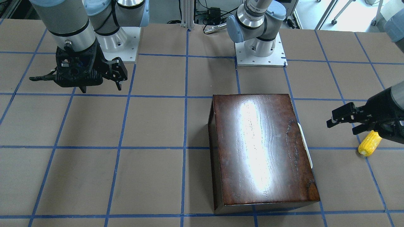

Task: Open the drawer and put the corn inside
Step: 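Move the left gripper down beside the cabinet to the white drawer handle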

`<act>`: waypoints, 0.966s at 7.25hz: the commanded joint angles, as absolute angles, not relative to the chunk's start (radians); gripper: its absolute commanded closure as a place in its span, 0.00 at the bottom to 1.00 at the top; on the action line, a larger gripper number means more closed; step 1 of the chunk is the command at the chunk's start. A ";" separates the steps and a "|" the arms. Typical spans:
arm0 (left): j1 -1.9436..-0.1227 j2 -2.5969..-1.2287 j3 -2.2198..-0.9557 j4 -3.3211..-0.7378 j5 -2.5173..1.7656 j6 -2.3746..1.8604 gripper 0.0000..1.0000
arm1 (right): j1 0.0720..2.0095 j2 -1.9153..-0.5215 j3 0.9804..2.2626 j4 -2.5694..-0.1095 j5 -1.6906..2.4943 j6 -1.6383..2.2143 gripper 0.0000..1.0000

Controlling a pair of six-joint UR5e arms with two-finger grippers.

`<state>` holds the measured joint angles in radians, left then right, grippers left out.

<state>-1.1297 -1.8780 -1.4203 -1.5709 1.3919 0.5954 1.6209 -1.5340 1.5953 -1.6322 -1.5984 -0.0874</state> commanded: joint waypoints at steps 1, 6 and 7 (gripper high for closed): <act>-1.129 -1.928 -1.459 -1.497 1.388 0.601 0.00 | 1.618 -1.534 1.595 -1.632 -1.598 -0.087 0.00; -1.132 -1.960 -1.502 -1.448 1.301 0.603 0.00 | 1.621 -1.534 1.595 -1.632 -1.598 -0.087 0.00; -1.132 -1.968 -1.502 -1.448 1.301 0.603 0.00 | 1.621 -1.534 1.595 -1.632 -1.598 -0.087 0.00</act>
